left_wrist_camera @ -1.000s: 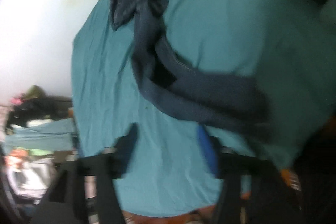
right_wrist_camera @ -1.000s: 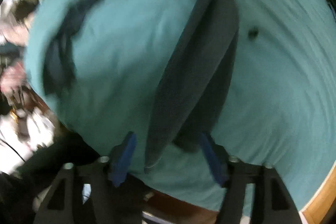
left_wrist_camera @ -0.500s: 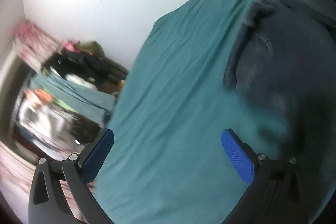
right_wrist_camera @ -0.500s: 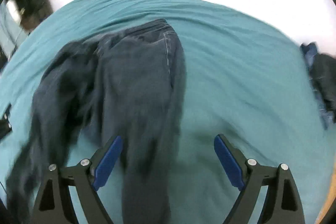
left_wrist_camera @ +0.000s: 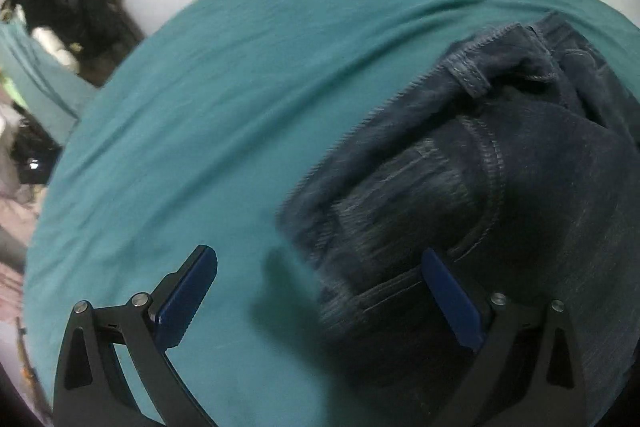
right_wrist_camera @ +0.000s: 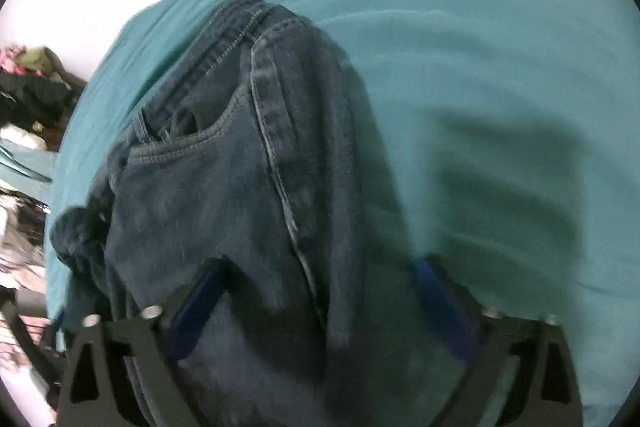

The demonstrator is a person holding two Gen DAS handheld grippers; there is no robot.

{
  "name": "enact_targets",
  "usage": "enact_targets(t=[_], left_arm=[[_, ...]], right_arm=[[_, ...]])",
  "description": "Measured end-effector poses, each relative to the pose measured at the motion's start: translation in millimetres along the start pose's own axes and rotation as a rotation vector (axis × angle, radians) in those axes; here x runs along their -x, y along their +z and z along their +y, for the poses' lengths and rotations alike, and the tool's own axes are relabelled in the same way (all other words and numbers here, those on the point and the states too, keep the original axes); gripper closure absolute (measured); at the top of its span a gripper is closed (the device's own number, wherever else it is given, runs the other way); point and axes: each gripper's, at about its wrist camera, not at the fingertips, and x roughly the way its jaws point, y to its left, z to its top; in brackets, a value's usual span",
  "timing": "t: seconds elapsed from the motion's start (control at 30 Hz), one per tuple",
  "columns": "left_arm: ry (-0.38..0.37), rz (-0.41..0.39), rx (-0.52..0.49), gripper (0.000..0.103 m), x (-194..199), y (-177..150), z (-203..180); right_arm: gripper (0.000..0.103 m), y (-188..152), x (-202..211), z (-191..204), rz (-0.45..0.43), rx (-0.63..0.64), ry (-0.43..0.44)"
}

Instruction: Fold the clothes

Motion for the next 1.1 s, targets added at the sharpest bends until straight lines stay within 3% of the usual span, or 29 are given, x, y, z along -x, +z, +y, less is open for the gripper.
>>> enact_targets(t=[0.07,0.13,0.2,0.23,0.27,0.3,0.43,0.57,0.63,0.7,0.77,0.8,0.83,0.87,0.9,0.93,0.97,1.0,1.07,1.1], left_arm=[[-0.068,0.056,0.018,0.000,-18.1,3.8,-6.0],[-0.132,0.087,0.059,0.015,-28.1,4.9,-5.4],[-0.173,0.099,0.085,0.032,-30.8,4.4,-7.0],[-0.171,0.087,0.072,0.040,-27.6,4.0,-11.5],[-0.162,0.073,0.053,0.062,-23.8,4.0,-17.2],[-0.141,0.056,0.026,0.072,-19.1,4.6,-24.3],[-0.093,0.012,-0.046,0.081,-13.3,18.7,-42.9],[0.044,-0.138,-0.226,0.083,-6.5,61.7,-89.8],[0.120,-0.220,-0.323,0.084,-2.8,84.8,-115.7],[0.196,-0.302,-0.420,0.084,0.8,107.8,-141.5],[0.277,-0.365,-0.518,0.084,-1.1,131.2,-166.8],[0.298,-0.355,-0.538,0.084,-7.9,137.3,-171.9],[0.283,-0.336,-0.515,0.083,-9.1,135.6,-169.0],[0.268,-0.316,-0.492,0.080,-10.3,133.8,-166.1],[0.253,-0.297,-0.470,0.072,-11.5,132.0,-163.2],[0.238,-0.278,-0.447,0.067,-12.7,130.3,-160.3],[0.223,-0.258,-0.424,0.054,-13.9,128.5,-157.3],[0.208,-0.239,-0.401,0.035,-15.1,126.8,-154.4],[0.130,-0.201,-0.368,0.015,-19.4,120.5,-153.0],[0.082,-0.181,-0.354,0.015,-21.9,116.9,-153.2]], right_arm=[[0.000,3.2,-3.3,8.5,0.002,0.003,-0.048],[0.001,3.8,-7.0,21.5,0.008,0.038,-0.085],[0.037,0.6,-6.6,38.7,-0.003,0.131,-0.110],[0.070,-2.2,-0.6,41.3,-0.027,0.138,-0.112],[0.086,-5.0,5.3,43.8,-0.051,0.144,-0.114],[0.092,-7.7,11.3,46.3,-0.075,0.150,-0.117],[0.098,-21.6,65.0,40.2,-0.282,0.163,-0.208],[0.103,-25.4,130.5,14.1,-0.472,0.138,-0.371],[0.103,-16.2,164.8,-11.9,-0.533,0.079,-0.406],[0.103,-0.1,181.5,-47.7,-0.482,-0.039,-0.398],[0.100,0.5,175.3,-68.8,-0.352,-0.109,-0.220],[0.099,2.8,166.5,-76.8,-0.284,-0.139,-0.122],[0.082,2.2,152.8,-74.9,-0.238,-0.142,-0.047],[0.047,1.7,139.1,-73.0,-0.191,-0.145,0.027],[0.027,1.2,125.8,-70.9,-0.149,-0.148,0.093],[0.013,0.8,115.4,-67.3,-0.139,-0.154,0.105],[0.013,1.2,103.7,-63.3,-0.127,-0.159,0.116],[0.013,7.0,84.6,-57.8,-0.105,-0.154,0.123],[0.013,25.9,46.6,-51.9,-0.065,-0.162,0.122],[0.012,34.2,29.1,-48.6,-0.046,-0.167,0.124]])
